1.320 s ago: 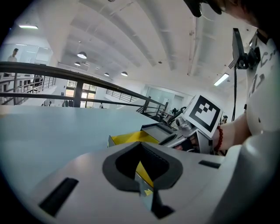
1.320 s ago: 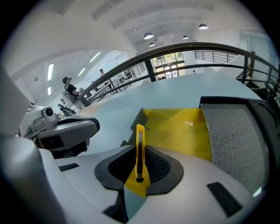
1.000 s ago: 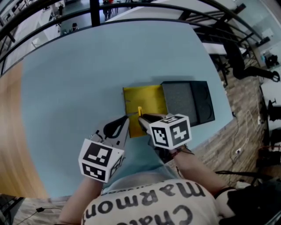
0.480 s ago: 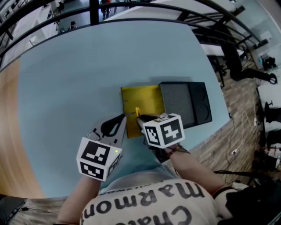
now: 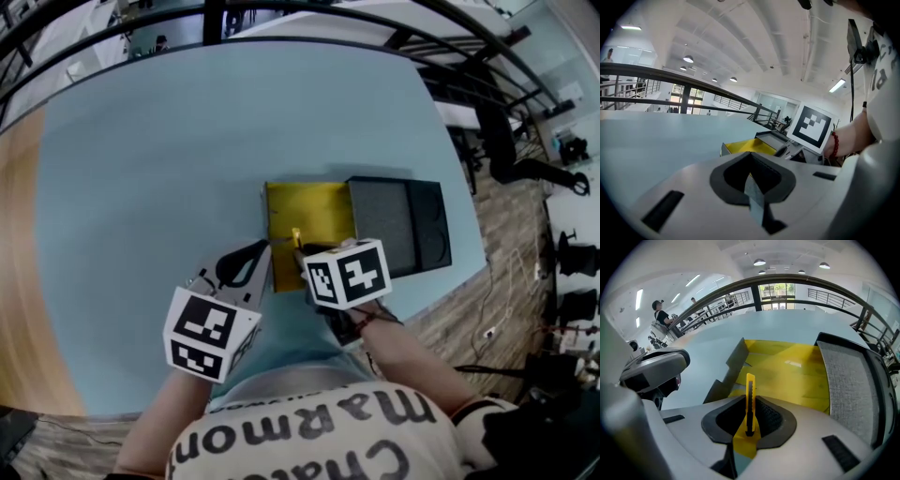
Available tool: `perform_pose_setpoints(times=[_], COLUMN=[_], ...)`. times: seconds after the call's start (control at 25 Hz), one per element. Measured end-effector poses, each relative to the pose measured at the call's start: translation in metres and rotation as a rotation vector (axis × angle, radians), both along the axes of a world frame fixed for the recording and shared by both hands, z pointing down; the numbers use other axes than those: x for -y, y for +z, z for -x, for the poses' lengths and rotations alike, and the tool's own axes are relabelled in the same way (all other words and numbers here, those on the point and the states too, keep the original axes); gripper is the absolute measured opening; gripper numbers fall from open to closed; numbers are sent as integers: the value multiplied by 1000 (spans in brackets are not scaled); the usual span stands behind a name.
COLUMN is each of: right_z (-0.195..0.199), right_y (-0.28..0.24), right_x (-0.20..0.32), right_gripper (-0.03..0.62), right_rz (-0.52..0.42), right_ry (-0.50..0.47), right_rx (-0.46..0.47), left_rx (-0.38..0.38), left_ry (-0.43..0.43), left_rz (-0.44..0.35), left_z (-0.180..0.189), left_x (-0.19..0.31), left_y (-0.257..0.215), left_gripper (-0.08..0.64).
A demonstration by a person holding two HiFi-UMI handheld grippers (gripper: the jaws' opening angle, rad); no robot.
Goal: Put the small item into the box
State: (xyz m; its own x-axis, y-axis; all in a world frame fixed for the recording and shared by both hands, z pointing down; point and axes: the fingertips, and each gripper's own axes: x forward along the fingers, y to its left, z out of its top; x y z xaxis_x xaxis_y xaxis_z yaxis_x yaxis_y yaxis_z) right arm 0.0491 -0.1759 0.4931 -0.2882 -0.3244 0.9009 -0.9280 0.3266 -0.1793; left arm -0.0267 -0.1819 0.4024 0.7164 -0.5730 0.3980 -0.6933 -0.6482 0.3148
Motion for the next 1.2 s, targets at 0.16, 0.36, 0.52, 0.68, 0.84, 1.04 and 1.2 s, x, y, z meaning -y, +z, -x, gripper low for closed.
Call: perform_pose_setpoints(times=[0.16, 0.36, 0.52, 0.68, 0.84, 1.04, 1.2], right_z=[-1, -1, -2, -4, -5, -3, -4], right_y=[4, 7, 8, 12, 13, 12, 14], right_x=[0, 0, 0, 1, 2, 2, 2], right_gripper=[78, 78, 78, 78, 78, 78, 78], right_rz=[4, 19, 38, 61, 71, 85, 101], right_ry=[-25, -43, -34, -22, -14, -25, -23], right_rx=[-46, -85, -89, -84, -81, -81, -72], left_rx=[-8, -11, -13, -17, -15, -17, -21], left_ry=[-8, -10, -6, -2, -3, -1, -2], left_rz=[1, 14, 17, 20, 20, 23, 19], left_z=[4, 7, 9, 8, 8, 9, 7], left_x=[1, 0, 0, 0, 1, 1, 1], left_y=[2, 7, 8, 11, 12, 10, 11], left_gripper=[0, -1, 0, -2, -2, 0, 0])
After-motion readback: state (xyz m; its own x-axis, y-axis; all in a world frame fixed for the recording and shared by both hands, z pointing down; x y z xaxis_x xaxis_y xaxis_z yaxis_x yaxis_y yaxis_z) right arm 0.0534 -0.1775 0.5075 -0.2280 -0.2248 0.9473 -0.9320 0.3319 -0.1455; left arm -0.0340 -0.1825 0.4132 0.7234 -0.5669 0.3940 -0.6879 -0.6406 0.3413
